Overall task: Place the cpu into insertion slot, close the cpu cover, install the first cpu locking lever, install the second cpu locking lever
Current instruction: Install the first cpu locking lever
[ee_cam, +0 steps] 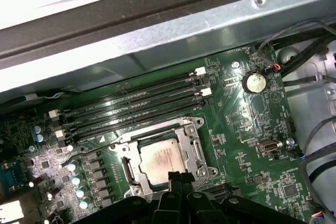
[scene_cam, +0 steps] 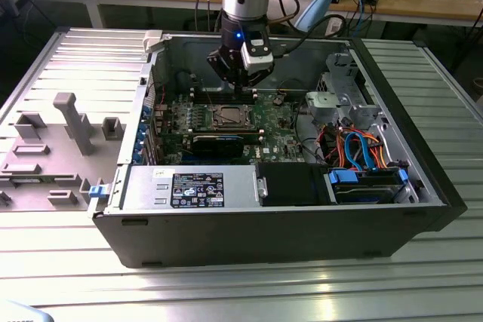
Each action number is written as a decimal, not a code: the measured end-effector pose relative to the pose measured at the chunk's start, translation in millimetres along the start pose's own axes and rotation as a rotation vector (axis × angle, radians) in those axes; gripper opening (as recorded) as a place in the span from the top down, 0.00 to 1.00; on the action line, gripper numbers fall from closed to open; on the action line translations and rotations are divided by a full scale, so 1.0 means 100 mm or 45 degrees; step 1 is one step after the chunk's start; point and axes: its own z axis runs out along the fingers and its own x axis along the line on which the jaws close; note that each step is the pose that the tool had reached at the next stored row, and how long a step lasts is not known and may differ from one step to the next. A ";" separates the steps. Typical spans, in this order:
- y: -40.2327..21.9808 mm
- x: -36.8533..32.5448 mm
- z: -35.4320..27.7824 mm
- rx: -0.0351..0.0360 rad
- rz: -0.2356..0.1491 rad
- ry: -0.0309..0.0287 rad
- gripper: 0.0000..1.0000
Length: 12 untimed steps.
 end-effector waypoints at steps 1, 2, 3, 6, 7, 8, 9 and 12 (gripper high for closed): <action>0.000 0.000 0.000 -0.0002 -0.013 -0.0005 0.89; 0.000 0.000 0.000 -0.0010 -0.024 -0.0009 0.89; 0.000 0.001 0.000 -0.0026 -0.030 -0.0007 0.89; 0.000 0.000 0.003 -0.0268 -0.039 0.0050 0.89; 0.001 0.001 0.004 -0.0293 -0.050 0.0052 0.89; 0.001 0.000 0.004 -0.0299 -0.065 0.0049 0.89; 0.000 0.000 0.003 -0.0300 -0.077 0.0046 0.89; 0.000 0.000 0.004 -0.0307 -0.120 0.0032 0.89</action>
